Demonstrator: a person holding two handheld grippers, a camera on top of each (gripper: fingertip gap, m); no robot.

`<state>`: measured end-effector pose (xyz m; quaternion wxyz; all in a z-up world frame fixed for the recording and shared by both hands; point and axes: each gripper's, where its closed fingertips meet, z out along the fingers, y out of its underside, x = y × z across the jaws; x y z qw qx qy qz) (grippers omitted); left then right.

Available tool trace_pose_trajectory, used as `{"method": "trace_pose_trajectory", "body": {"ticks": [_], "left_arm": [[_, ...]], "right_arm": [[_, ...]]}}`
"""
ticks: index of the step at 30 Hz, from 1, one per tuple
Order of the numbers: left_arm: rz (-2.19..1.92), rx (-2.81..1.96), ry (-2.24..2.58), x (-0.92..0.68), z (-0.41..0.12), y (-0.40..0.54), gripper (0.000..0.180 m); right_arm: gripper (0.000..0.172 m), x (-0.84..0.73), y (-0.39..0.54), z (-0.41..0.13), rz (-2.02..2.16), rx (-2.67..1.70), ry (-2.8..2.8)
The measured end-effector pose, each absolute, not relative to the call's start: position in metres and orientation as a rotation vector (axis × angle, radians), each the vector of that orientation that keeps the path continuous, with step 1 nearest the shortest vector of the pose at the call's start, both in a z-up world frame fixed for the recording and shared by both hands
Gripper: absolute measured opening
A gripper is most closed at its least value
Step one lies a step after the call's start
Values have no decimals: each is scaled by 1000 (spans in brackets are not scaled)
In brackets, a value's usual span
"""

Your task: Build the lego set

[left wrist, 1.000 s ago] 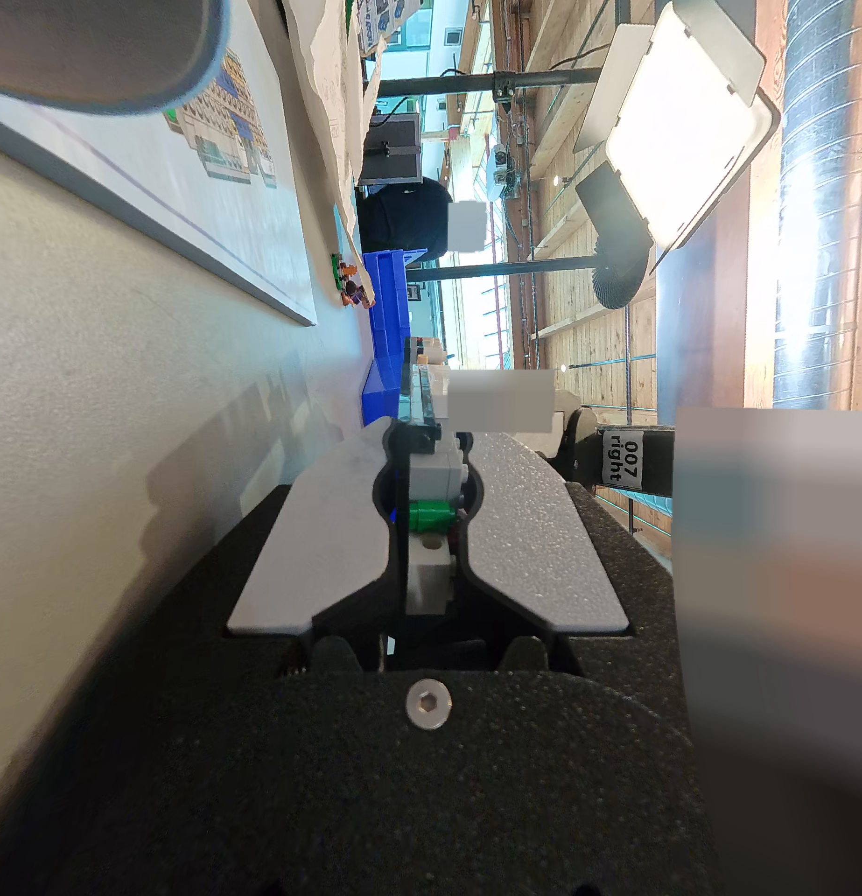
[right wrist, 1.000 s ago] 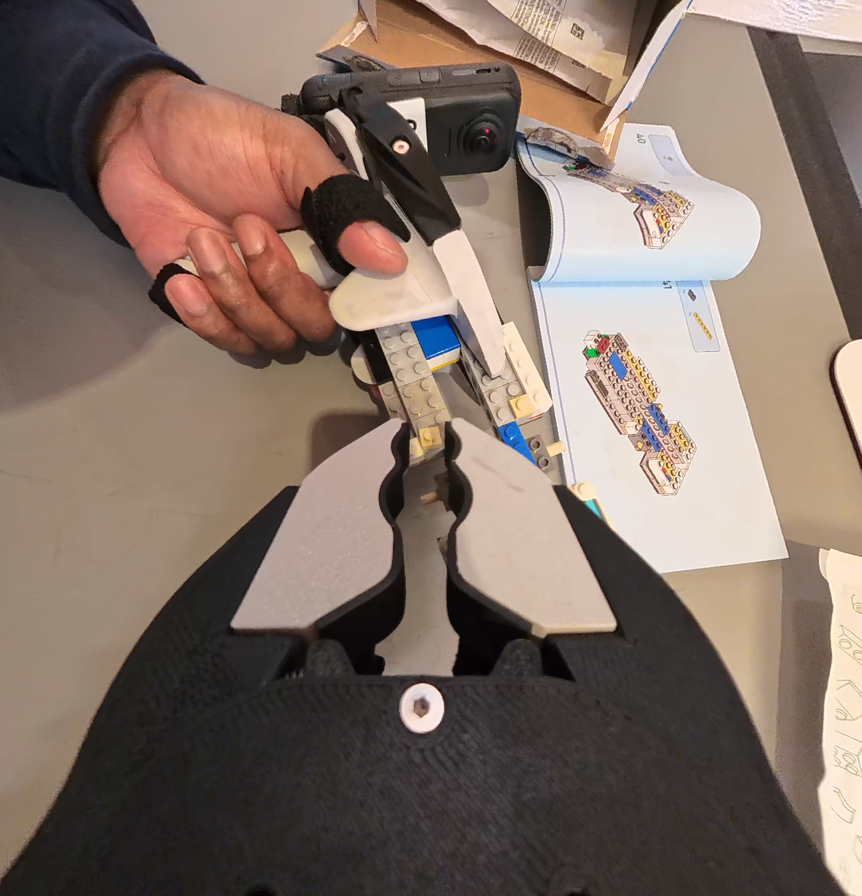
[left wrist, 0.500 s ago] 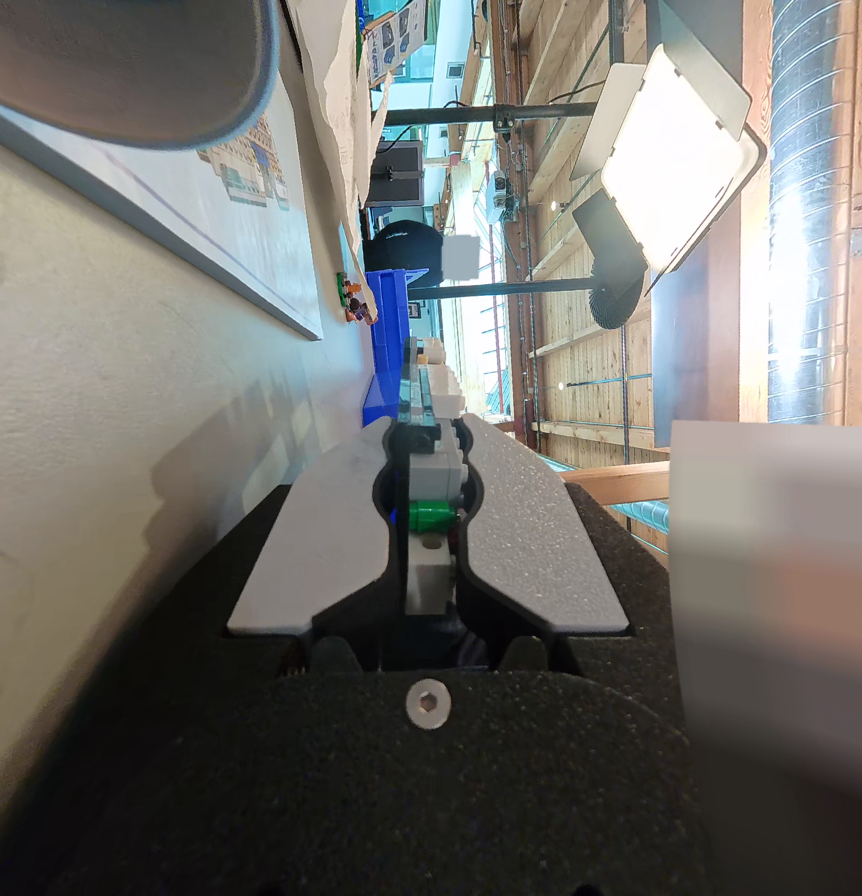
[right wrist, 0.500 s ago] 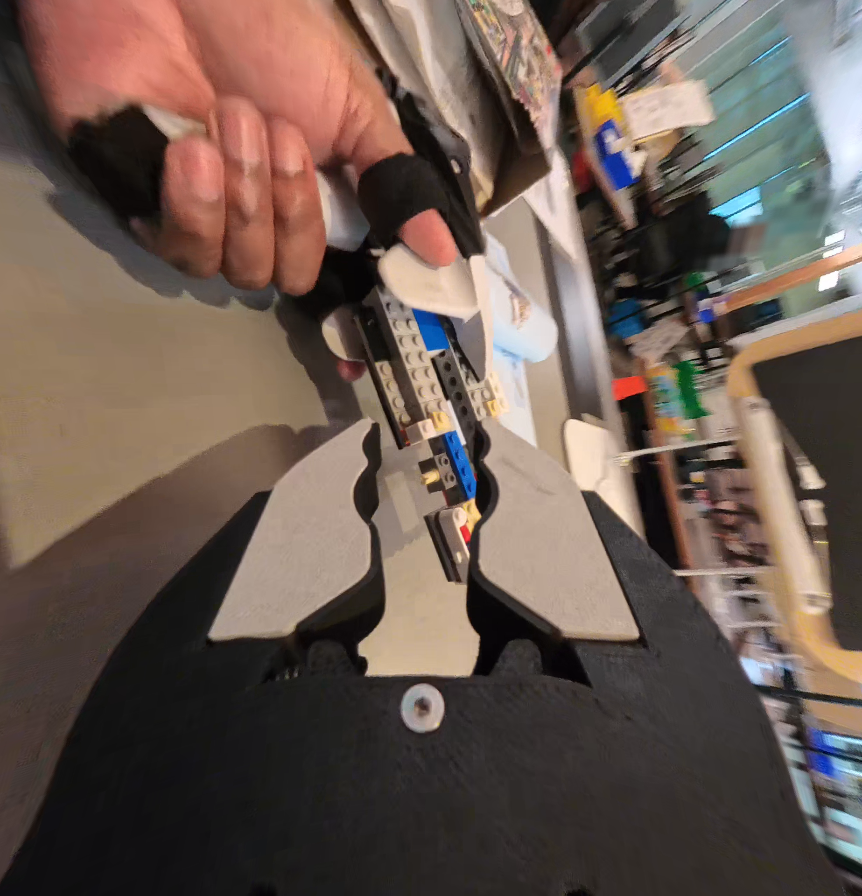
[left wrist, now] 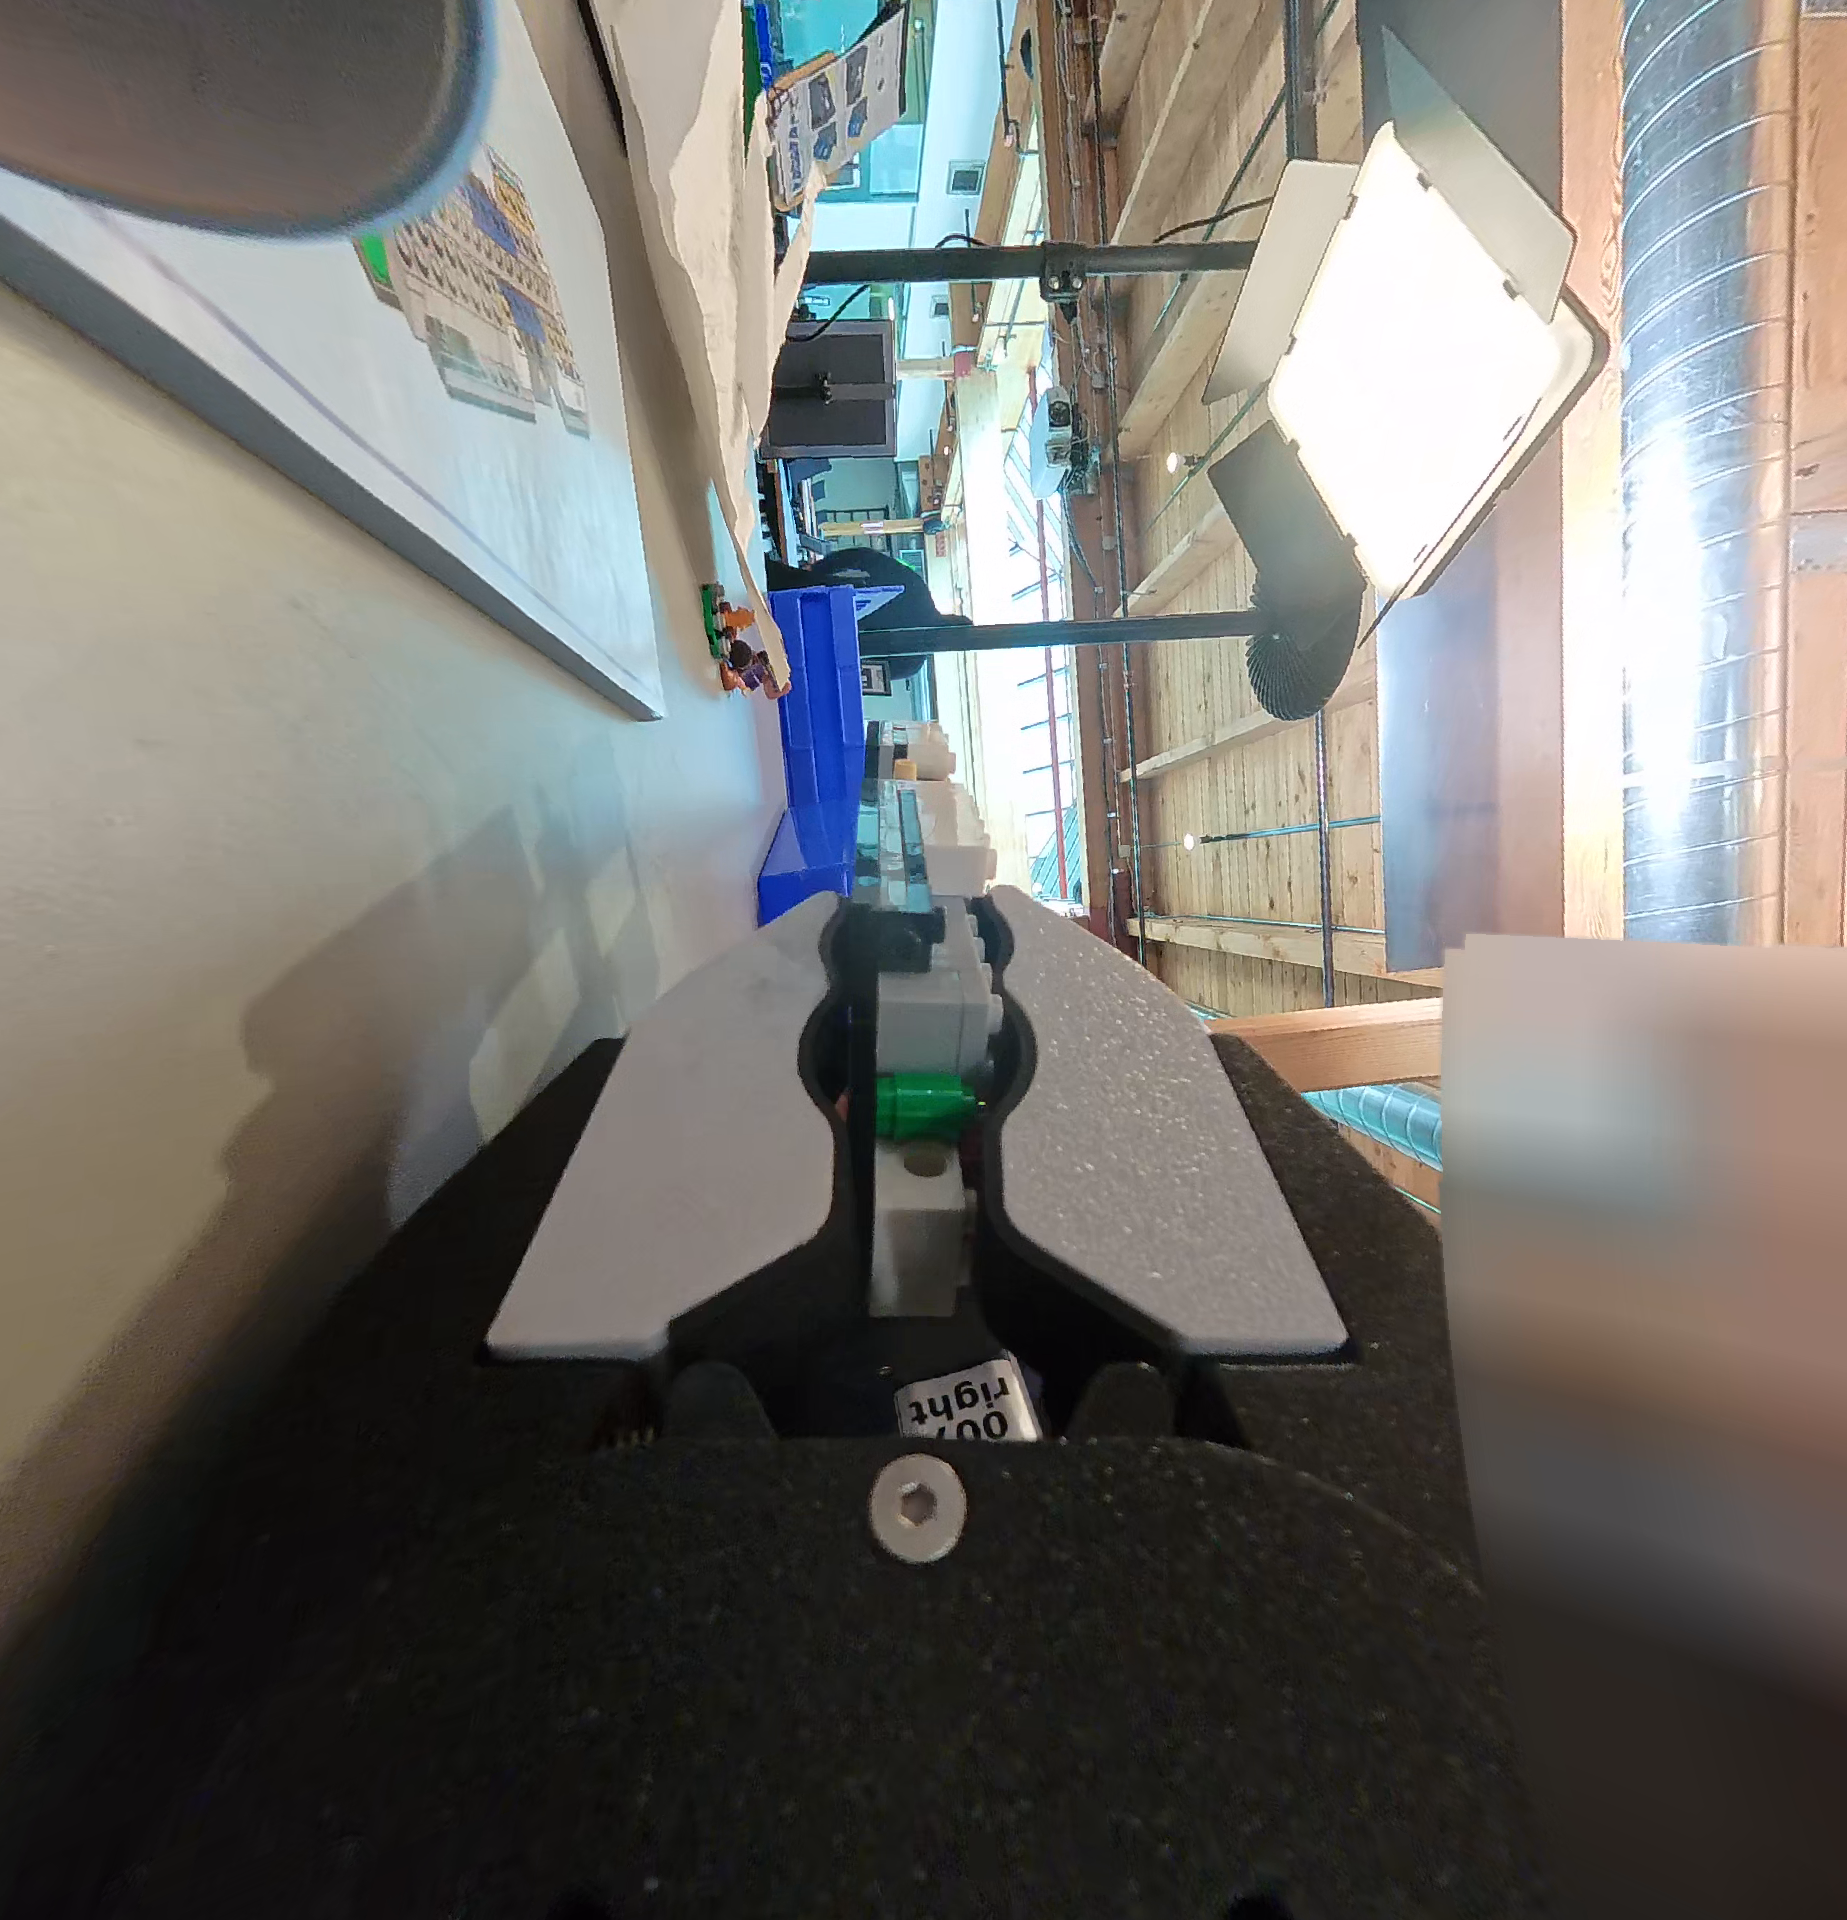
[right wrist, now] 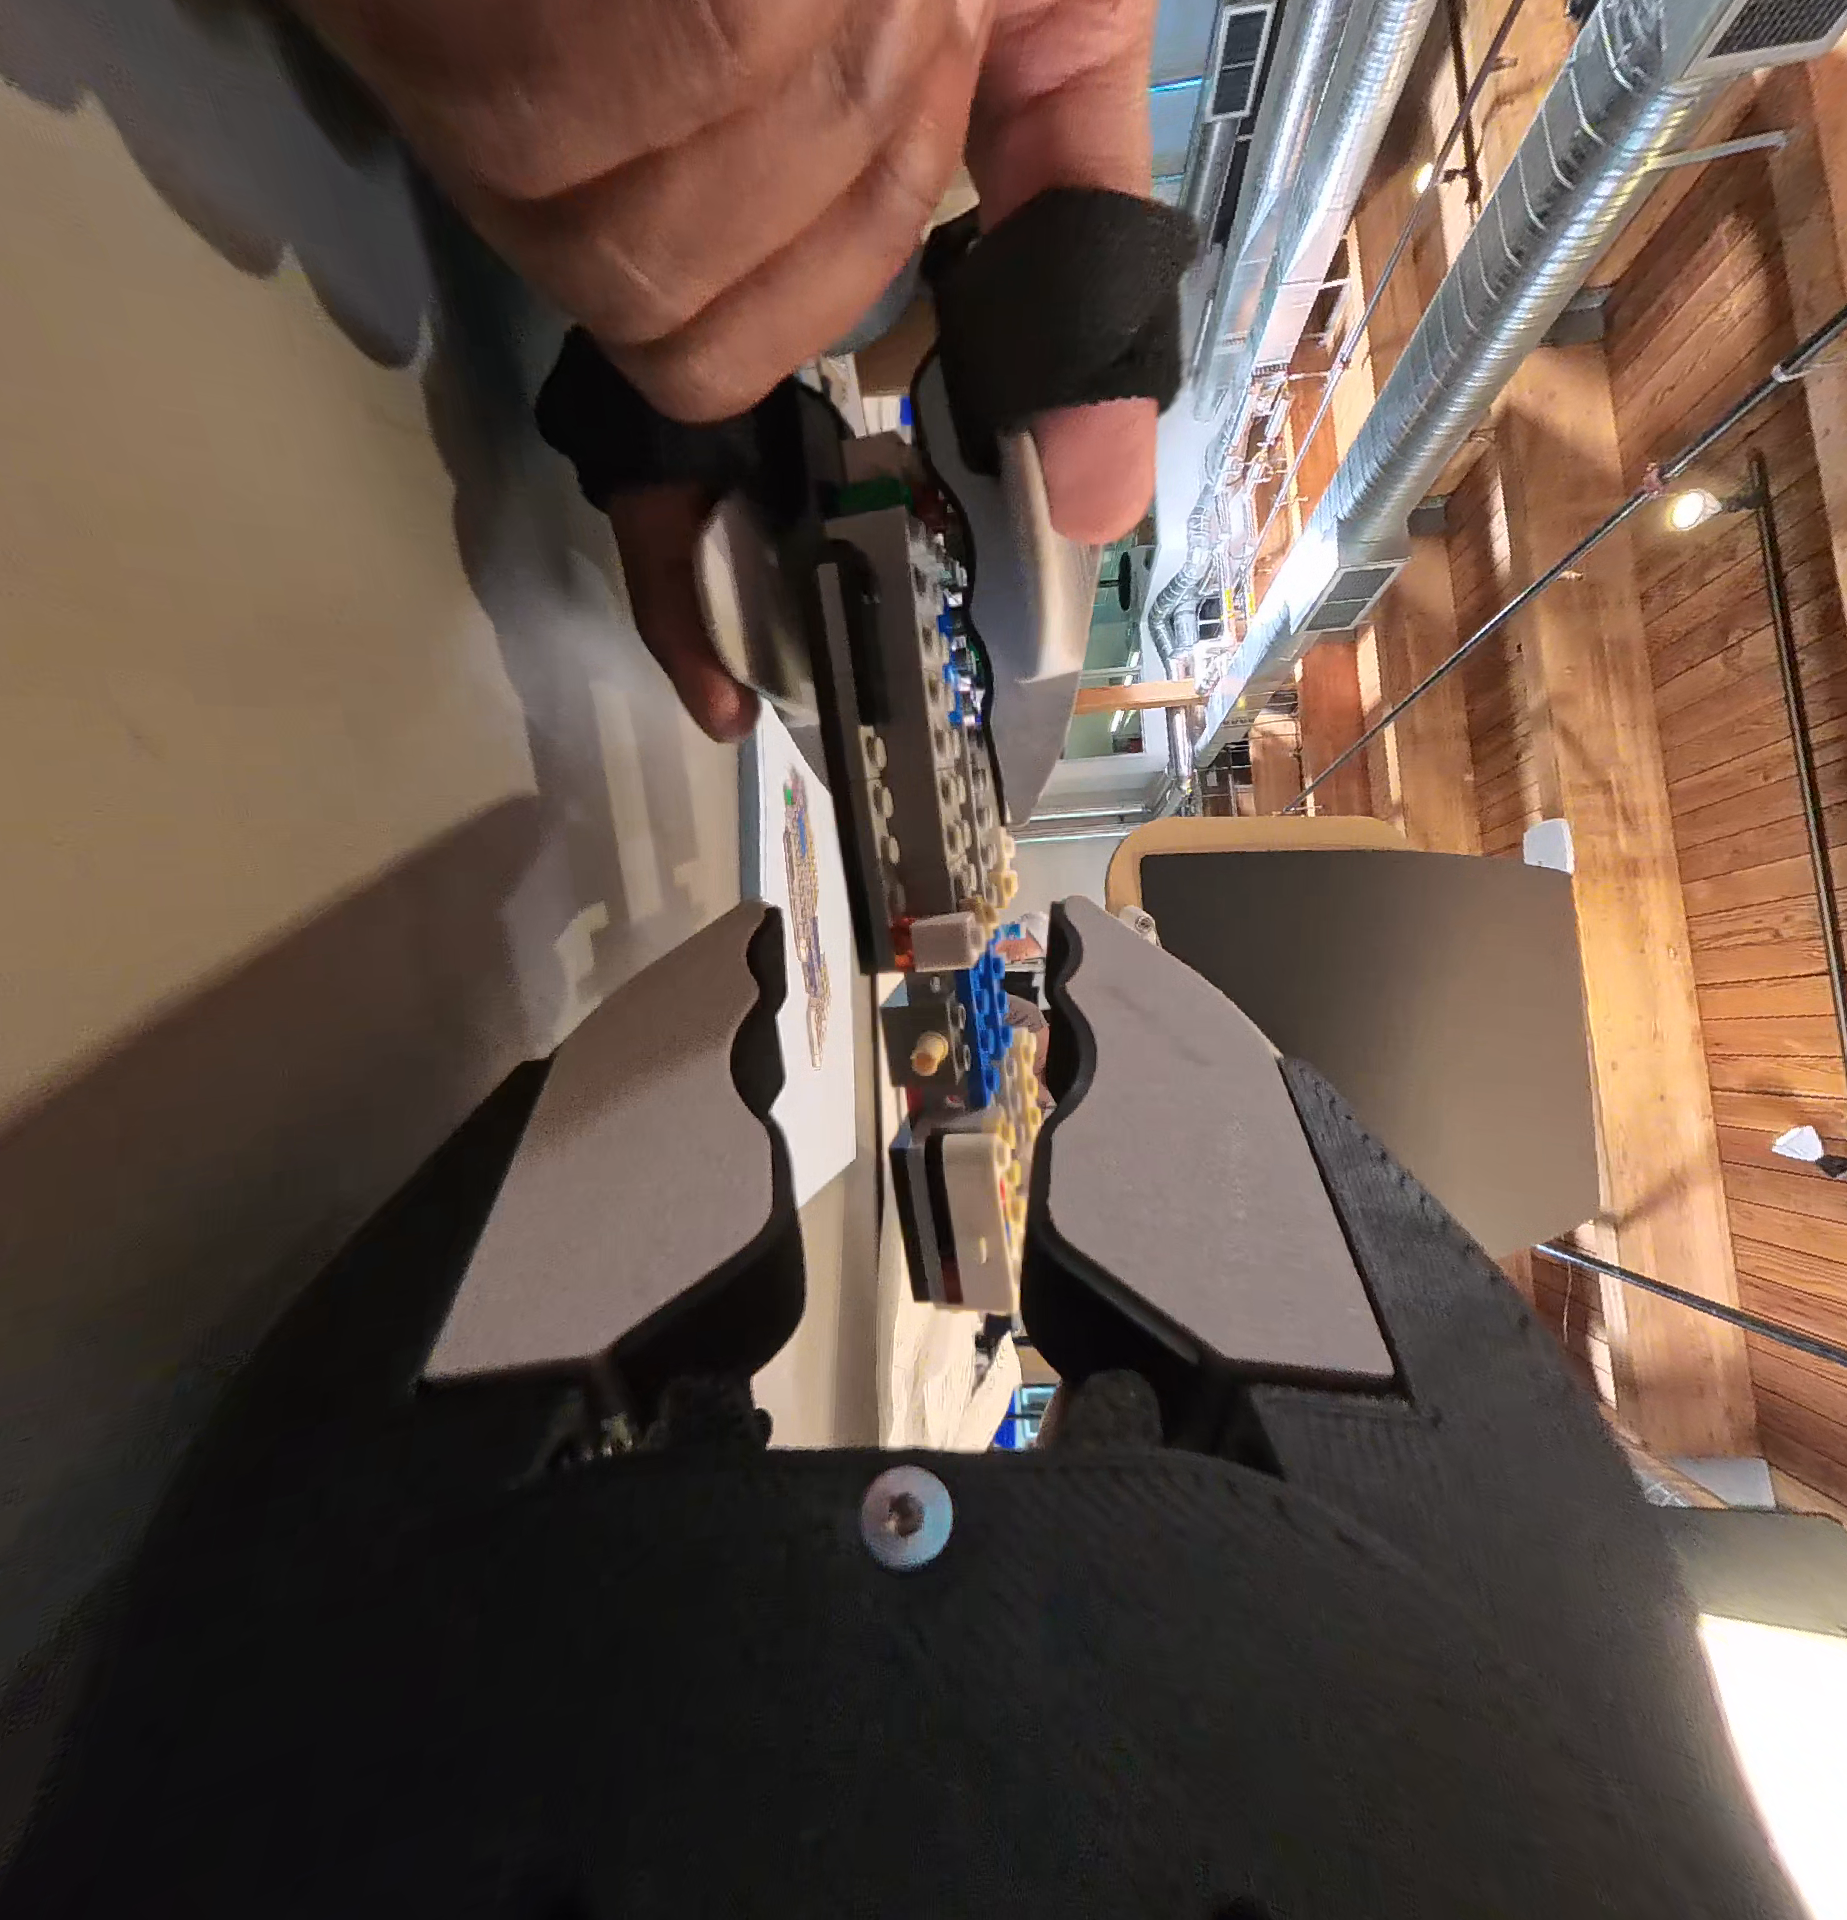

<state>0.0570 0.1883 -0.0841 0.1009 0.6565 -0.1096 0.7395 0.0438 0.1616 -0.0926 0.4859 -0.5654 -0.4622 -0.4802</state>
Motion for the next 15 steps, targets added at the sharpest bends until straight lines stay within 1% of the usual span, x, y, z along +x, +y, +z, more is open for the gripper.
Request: {"method": "trace_pose_trajectory", "body": {"ticks": [15], "left_arm": [[2173,1928,-327,58,-86,185,20]], "right_arm": [[31,46,162,-93,-1154,-1363,-1134]]}}
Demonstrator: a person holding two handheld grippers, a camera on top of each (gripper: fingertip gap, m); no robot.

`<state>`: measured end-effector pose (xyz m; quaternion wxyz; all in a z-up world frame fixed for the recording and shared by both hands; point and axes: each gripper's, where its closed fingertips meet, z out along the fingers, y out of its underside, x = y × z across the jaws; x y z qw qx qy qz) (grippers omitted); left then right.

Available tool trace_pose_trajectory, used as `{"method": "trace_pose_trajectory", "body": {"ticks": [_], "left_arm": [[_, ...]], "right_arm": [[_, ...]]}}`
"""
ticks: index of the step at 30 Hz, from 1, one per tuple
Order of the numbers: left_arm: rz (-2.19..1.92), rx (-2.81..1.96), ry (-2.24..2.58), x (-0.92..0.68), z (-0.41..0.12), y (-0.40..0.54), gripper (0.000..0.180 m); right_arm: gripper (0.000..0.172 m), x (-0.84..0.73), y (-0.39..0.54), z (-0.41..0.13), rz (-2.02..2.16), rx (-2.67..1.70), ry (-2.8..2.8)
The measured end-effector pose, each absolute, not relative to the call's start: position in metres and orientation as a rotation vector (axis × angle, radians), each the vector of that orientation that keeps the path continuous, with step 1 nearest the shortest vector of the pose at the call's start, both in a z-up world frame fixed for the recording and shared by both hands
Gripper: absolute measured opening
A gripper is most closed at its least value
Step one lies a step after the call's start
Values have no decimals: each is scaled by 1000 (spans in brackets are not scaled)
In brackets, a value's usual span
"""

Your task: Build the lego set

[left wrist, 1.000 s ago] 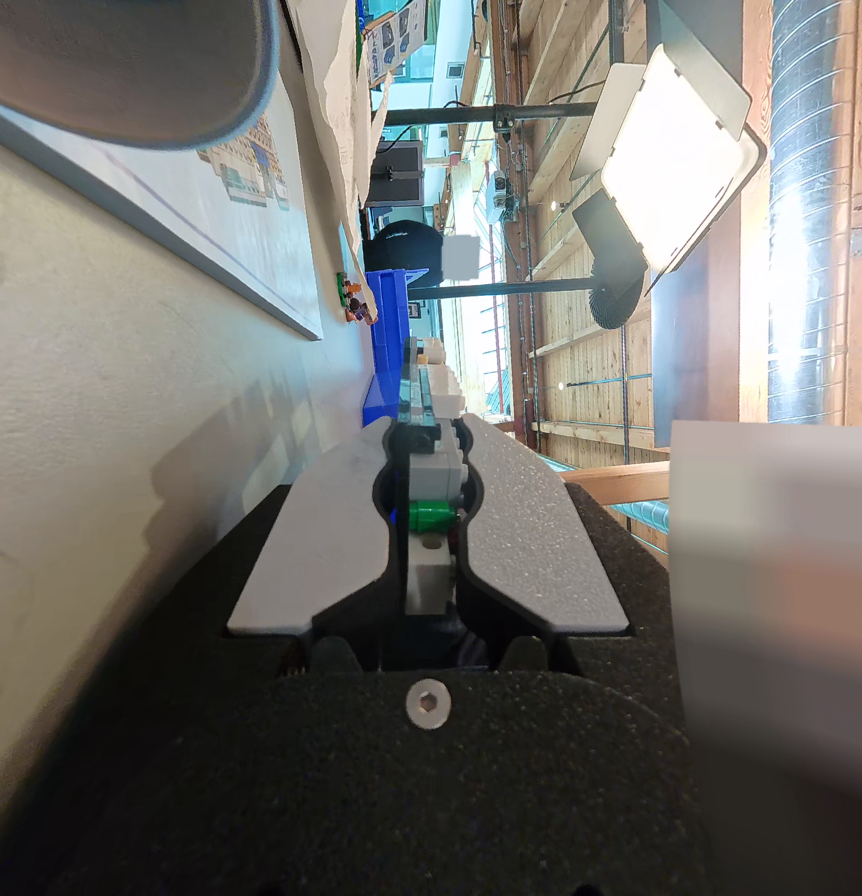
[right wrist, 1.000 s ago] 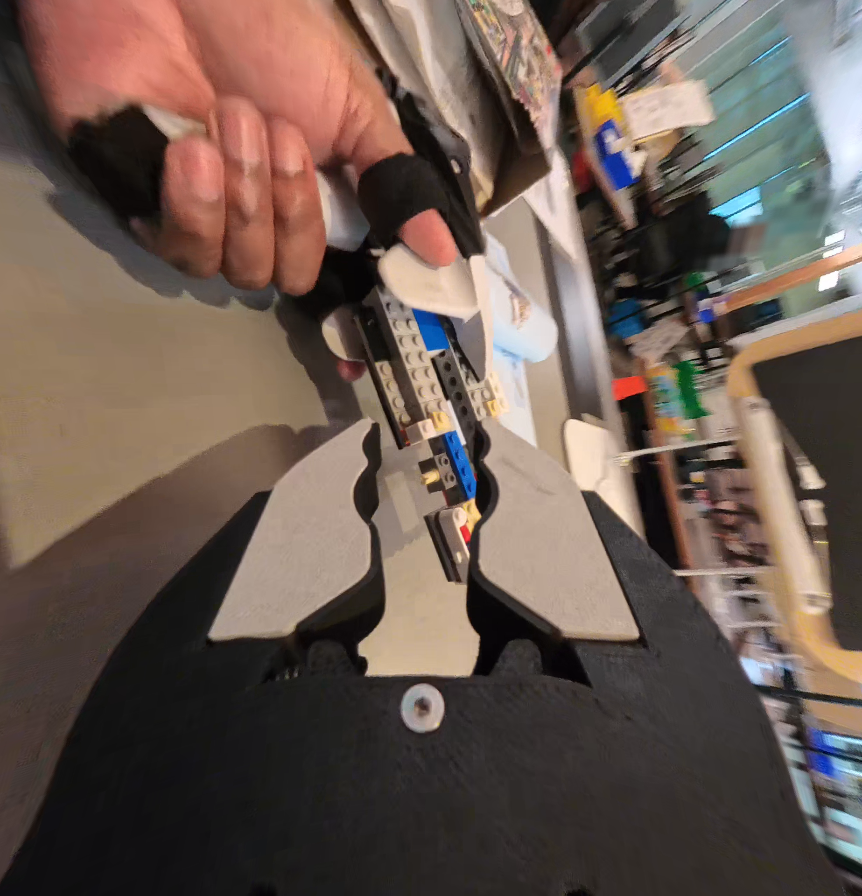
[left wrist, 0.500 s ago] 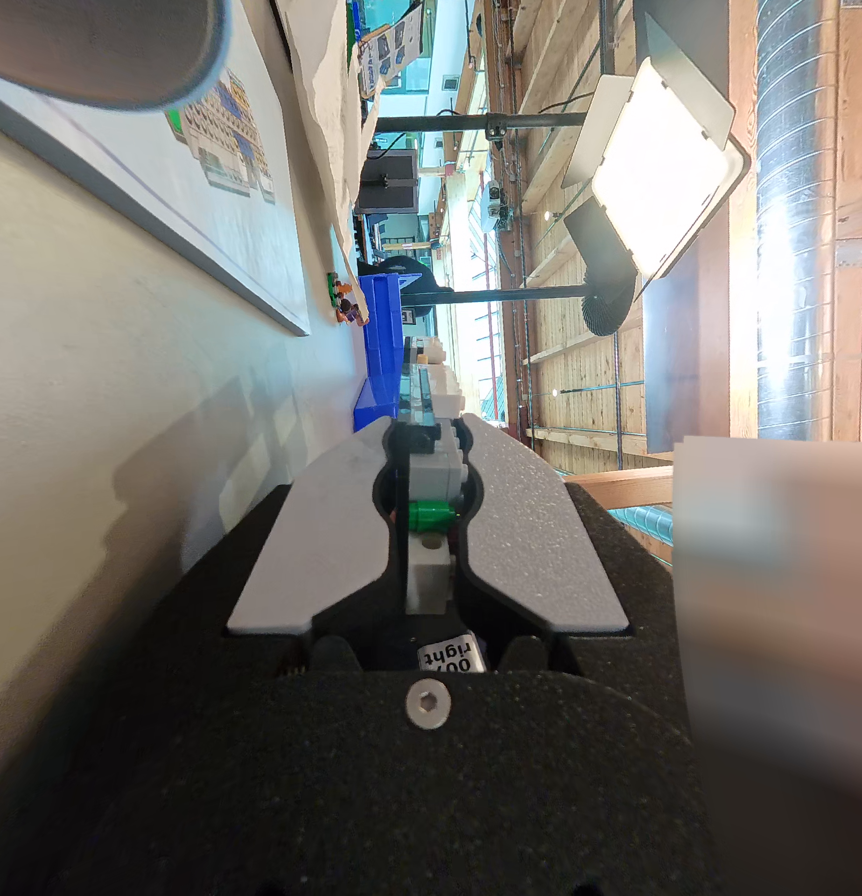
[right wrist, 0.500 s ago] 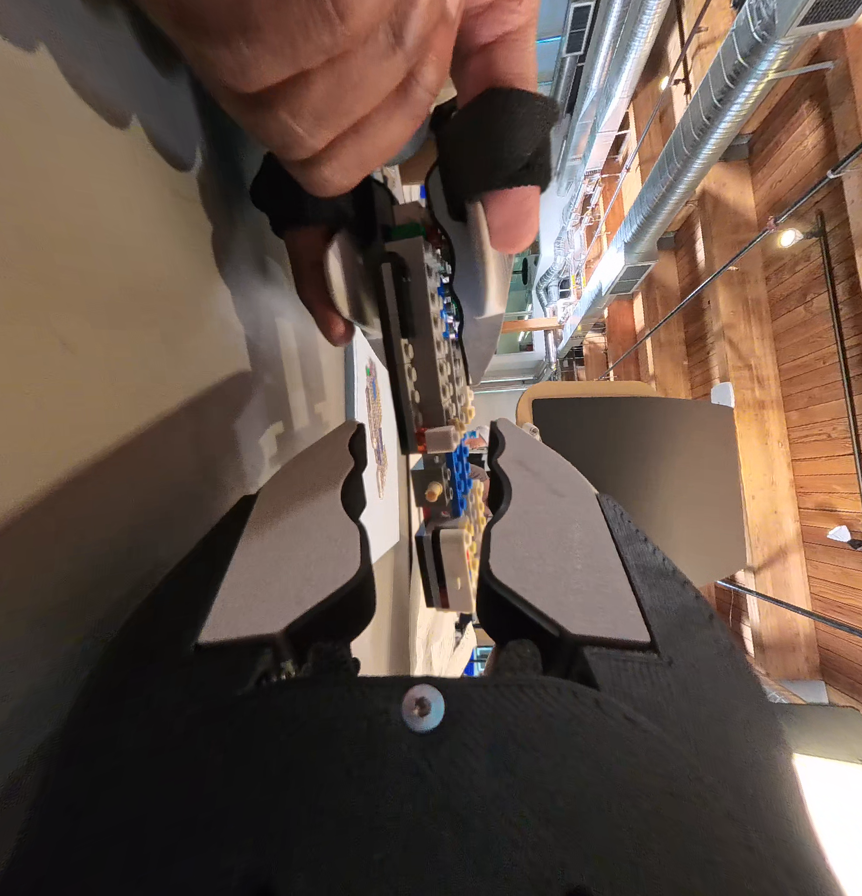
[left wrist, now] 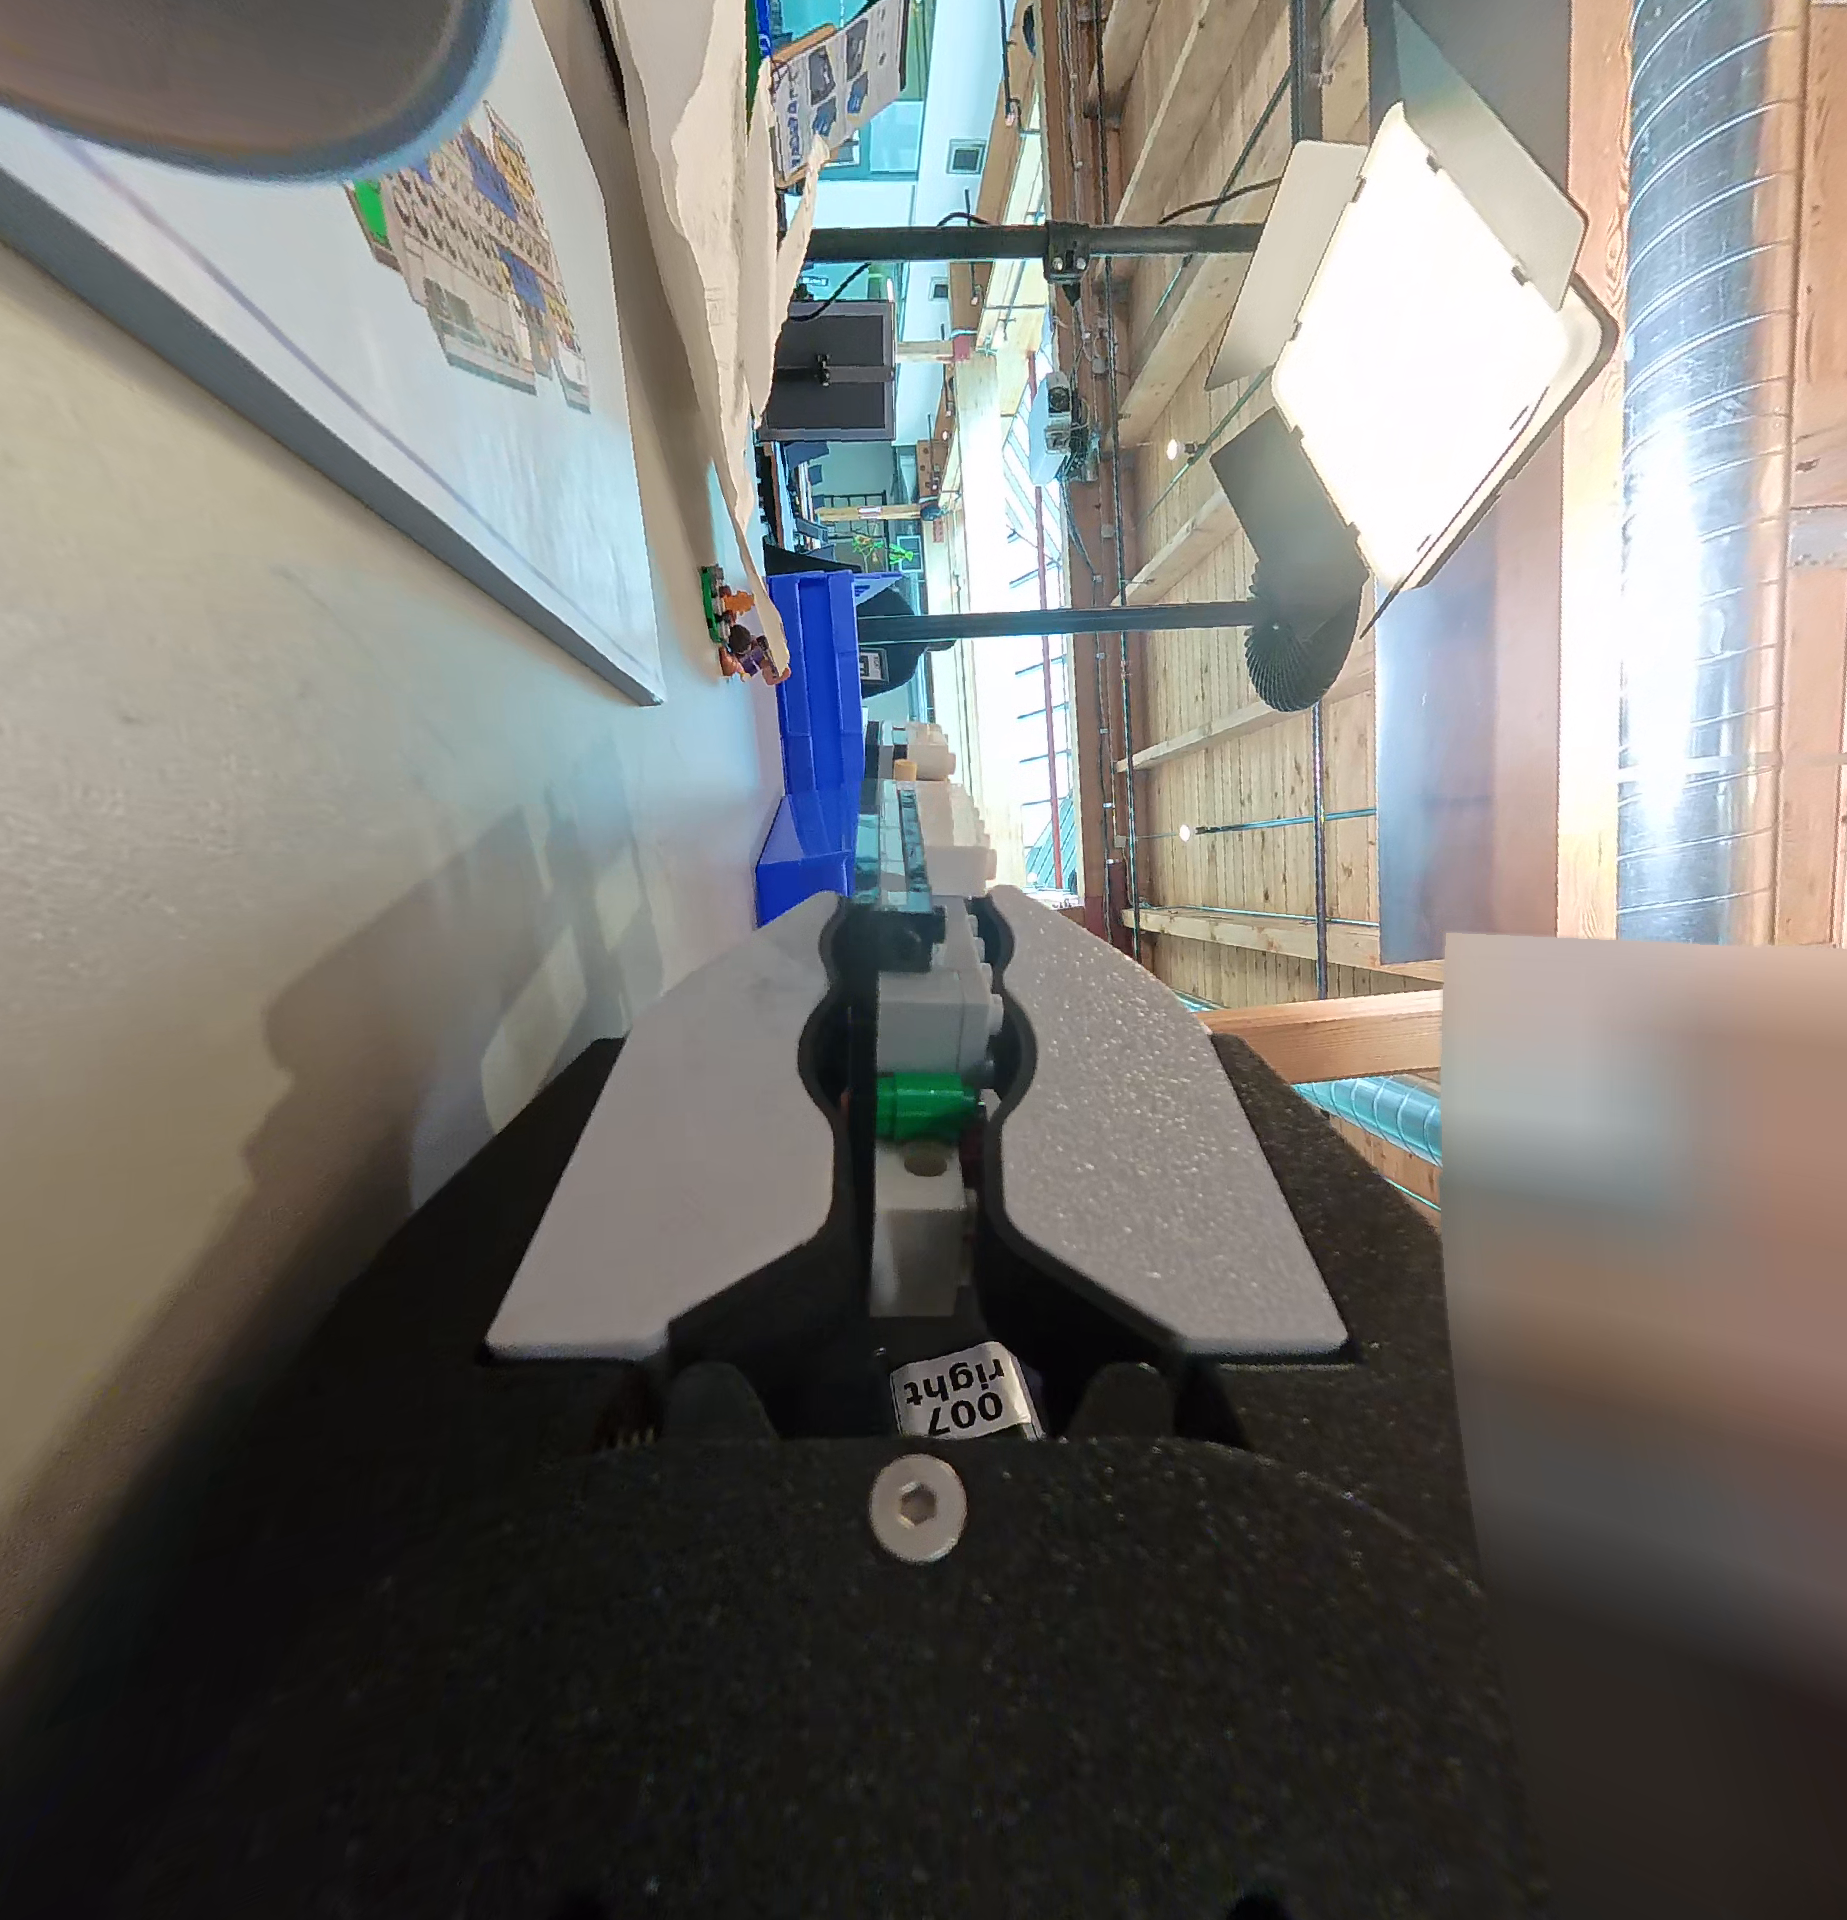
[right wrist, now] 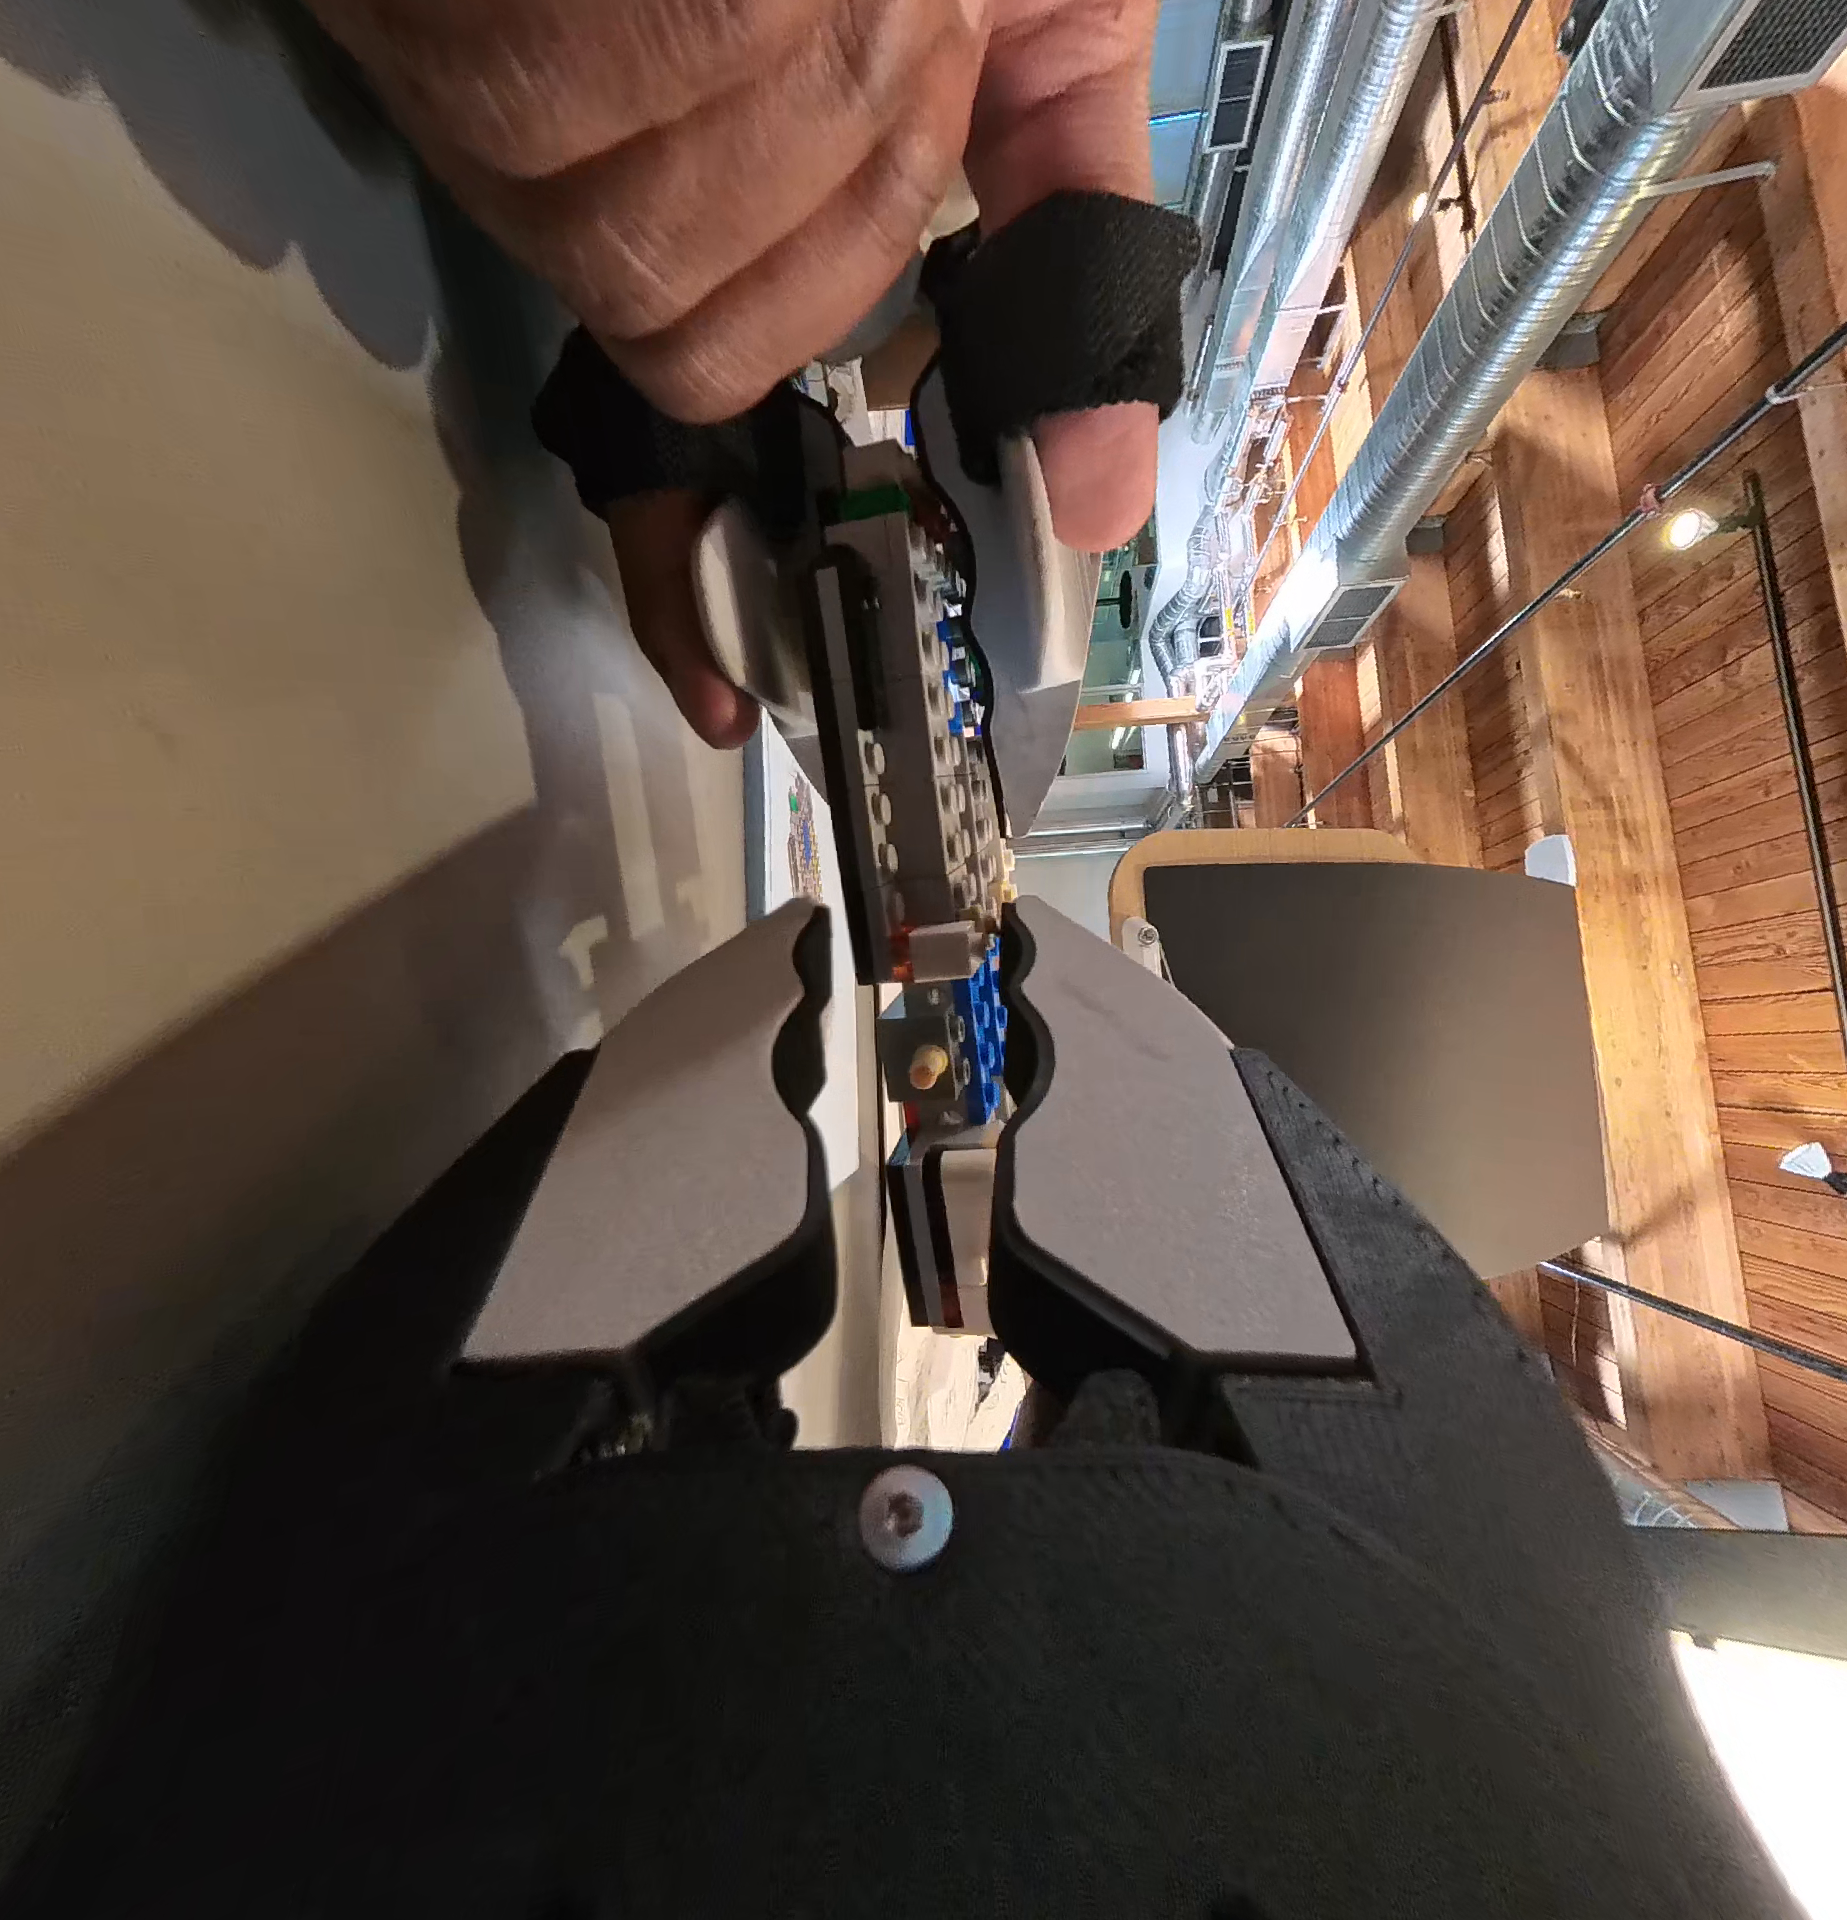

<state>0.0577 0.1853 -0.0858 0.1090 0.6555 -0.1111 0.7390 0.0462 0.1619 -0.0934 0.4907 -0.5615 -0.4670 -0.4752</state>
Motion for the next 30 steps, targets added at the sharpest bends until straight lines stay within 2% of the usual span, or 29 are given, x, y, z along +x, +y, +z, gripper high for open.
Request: {"method": "trace_pose_trajectory", "body": {"ticks": [30], "left_arm": [[2149,1933,-299,58,-89,183,20]], "right_arm": [[25,54,160,-92,-1188,-1355,-1184]]}}
